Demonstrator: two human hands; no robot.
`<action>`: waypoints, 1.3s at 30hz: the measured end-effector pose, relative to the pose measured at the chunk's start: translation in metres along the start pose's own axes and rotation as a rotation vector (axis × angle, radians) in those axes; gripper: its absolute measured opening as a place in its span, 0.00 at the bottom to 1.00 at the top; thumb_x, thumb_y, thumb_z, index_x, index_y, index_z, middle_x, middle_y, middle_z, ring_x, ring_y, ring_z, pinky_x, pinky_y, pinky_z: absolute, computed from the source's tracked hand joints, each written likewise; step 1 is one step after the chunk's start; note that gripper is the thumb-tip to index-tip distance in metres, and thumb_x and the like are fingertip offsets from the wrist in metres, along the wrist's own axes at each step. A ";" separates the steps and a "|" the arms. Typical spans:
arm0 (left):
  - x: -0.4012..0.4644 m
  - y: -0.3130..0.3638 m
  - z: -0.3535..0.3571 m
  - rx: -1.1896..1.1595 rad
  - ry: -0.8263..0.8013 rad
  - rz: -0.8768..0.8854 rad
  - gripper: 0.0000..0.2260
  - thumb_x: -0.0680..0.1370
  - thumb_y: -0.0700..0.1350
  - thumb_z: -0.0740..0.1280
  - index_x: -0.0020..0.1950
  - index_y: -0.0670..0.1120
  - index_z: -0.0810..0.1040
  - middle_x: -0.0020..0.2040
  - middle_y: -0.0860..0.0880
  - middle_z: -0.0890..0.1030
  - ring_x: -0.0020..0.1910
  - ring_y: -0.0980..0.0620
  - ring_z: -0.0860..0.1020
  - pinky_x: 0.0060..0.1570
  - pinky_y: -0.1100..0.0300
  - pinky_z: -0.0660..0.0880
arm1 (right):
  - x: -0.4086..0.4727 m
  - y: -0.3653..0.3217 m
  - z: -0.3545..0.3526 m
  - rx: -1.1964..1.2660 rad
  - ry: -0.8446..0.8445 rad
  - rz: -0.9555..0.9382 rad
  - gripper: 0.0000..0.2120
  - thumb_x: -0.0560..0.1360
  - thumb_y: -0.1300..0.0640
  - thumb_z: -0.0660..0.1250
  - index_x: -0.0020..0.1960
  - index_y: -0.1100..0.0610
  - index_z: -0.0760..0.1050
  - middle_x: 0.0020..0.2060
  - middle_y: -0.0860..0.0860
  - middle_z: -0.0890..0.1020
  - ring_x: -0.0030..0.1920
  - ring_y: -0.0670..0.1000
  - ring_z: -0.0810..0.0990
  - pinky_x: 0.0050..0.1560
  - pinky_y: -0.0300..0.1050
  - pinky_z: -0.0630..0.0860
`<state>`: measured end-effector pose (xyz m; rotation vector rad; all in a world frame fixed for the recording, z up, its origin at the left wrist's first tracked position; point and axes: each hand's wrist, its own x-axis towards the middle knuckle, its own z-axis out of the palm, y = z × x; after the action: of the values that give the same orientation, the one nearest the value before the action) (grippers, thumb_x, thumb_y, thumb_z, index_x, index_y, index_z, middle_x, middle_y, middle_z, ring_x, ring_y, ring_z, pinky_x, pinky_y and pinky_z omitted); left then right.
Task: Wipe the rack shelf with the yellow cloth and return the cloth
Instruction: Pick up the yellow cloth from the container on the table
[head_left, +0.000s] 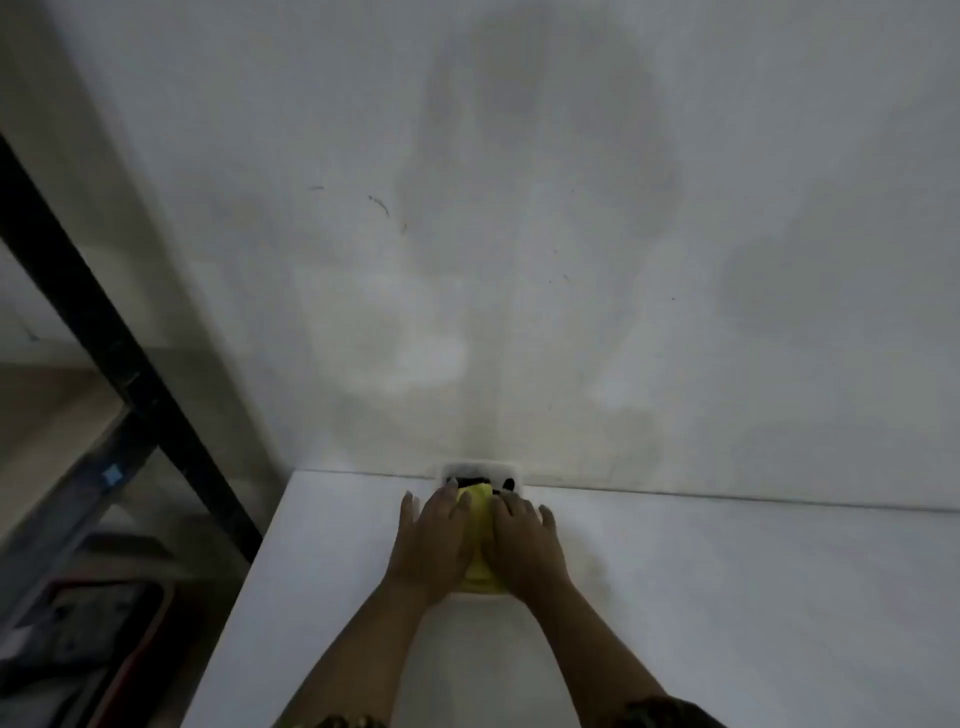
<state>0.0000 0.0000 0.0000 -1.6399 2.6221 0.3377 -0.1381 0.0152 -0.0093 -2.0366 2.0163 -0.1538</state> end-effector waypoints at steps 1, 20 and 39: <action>0.004 0.001 0.001 -0.007 0.000 -0.009 0.27 0.80 0.55 0.51 0.76 0.46 0.49 0.78 0.46 0.51 0.76 0.49 0.52 0.72 0.42 0.40 | 0.005 0.001 0.002 -0.008 -0.022 0.012 0.22 0.79 0.54 0.53 0.71 0.57 0.60 0.71 0.55 0.66 0.71 0.55 0.64 0.72 0.60 0.54; 0.020 0.001 0.015 -0.032 0.240 0.078 0.26 0.75 0.54 0.65 0.70 0.43 0.68 0.68 0.43 0.73 0.69 0.48 0.71 0.68 0.32 0.50 | 0.040 -0.002 0.001 0.103 -0.035 0.045 0.22 0.75 0.52 0.58 0.67 0.56 0.61 0.54 0.55 0.80 0.60 0.56 0.75 0.71 0.68 0.40; -0.017 0.024 -0.058 -0.892 0.350 -0.008 0.25 0.76 0.48 0.67 0.71 0.49 0.65 0.61 0.45 0.75 0.58 0.49 0.74 0.60 0.54 0.72 | -0.027 -0.027 -0.058 0.978 0.377 0.139 0.18 0.72 0.50 0.69 0.60 0.45 0.69 0.46 0.35 0.76 0.45 0.35 0.74 0.40 0.28 0.68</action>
<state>-0.0084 0.0139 0.0629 -2.0485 2.9012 1.5264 -0.1282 0.0349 0.0562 -1.2810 1.6986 -1.2808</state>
